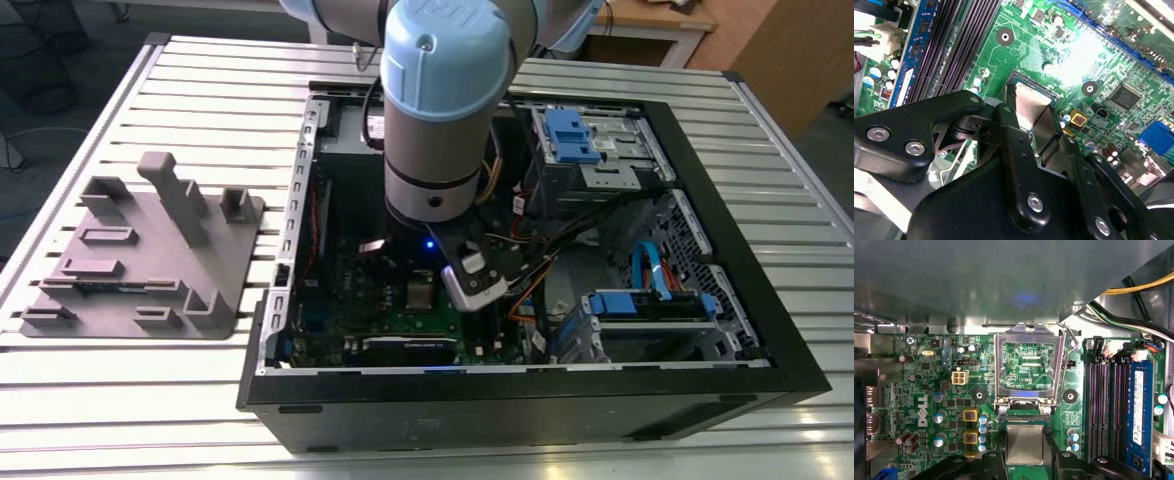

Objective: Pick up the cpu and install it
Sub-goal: 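Place the cpu into insertion slot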

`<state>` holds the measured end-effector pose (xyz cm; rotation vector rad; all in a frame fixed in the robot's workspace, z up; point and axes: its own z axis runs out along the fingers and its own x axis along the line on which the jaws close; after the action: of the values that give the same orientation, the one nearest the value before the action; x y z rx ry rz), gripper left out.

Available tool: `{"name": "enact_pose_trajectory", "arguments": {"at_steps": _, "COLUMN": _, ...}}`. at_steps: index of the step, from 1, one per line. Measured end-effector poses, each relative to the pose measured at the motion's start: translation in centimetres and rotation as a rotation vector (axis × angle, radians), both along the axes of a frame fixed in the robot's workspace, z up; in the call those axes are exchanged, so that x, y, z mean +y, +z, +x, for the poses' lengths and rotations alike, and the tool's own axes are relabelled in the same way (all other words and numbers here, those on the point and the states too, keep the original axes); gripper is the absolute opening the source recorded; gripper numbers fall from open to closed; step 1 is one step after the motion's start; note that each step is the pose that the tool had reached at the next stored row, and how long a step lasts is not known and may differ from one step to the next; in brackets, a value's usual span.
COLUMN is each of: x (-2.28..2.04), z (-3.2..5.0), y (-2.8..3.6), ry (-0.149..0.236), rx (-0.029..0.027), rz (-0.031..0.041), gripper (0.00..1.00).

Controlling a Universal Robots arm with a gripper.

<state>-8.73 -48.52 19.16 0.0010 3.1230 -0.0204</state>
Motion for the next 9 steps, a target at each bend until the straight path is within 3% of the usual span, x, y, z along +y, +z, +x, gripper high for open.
{"name": "enact_pose_trajectory", "arguments": {"at_steps": 9, "x": 0.0, "z": 0.0, "y": -0.15, "ry": 0.0, "rx": 0.0, "rz": -0.0002, "gripper": 0.39}}
